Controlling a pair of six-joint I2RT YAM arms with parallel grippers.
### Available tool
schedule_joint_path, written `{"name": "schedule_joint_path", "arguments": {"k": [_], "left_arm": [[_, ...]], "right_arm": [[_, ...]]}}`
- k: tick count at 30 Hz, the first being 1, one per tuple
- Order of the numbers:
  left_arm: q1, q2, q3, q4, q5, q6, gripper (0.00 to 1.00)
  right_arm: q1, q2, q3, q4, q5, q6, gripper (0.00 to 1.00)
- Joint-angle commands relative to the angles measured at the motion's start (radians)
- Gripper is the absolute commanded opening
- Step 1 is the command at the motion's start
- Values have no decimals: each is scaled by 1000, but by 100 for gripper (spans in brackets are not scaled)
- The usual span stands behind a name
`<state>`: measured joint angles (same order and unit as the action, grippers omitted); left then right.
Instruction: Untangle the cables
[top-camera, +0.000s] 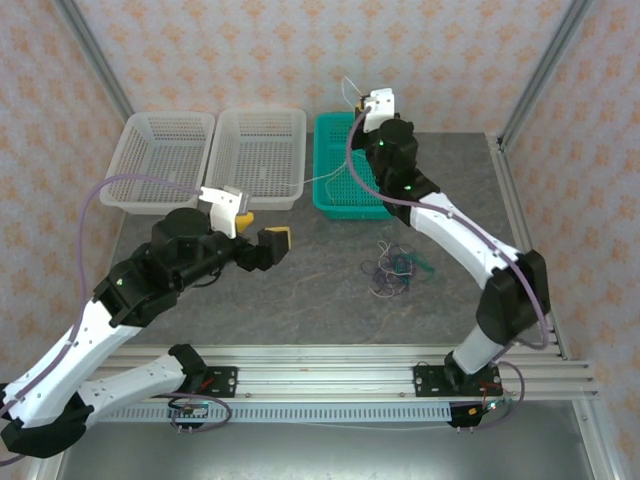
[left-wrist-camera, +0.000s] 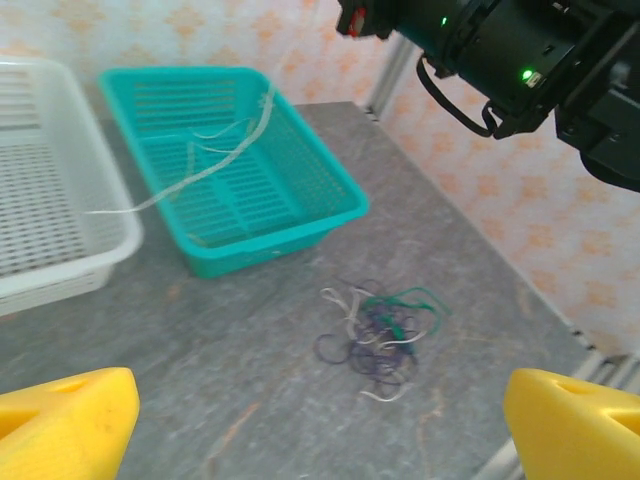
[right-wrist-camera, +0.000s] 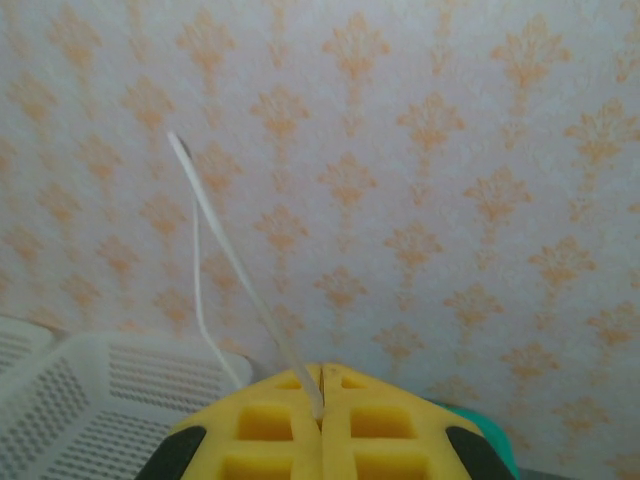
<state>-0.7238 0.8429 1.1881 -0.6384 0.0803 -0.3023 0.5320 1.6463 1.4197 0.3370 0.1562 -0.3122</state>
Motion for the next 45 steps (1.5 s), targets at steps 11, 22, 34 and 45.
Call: {"name": "schedule_joint_path", "arguments": {"k": [11,22,34,45], "left_arm": [[5,-18,-8,-148,-340,-4,95],[5,-18,-19,-138,-380,-41,95],[7,72,-6,-64,-326,-26,95],[7,146,-57,50,-243,-32,95]], "right_arm": [[-153,391,126,-217,-1,130,0],[-157,311,233,-451,-52,300,70],[-157,-245,-123,-569,-235,524,99],[-155,-654,-415,-1077,-361,769,93]]}}
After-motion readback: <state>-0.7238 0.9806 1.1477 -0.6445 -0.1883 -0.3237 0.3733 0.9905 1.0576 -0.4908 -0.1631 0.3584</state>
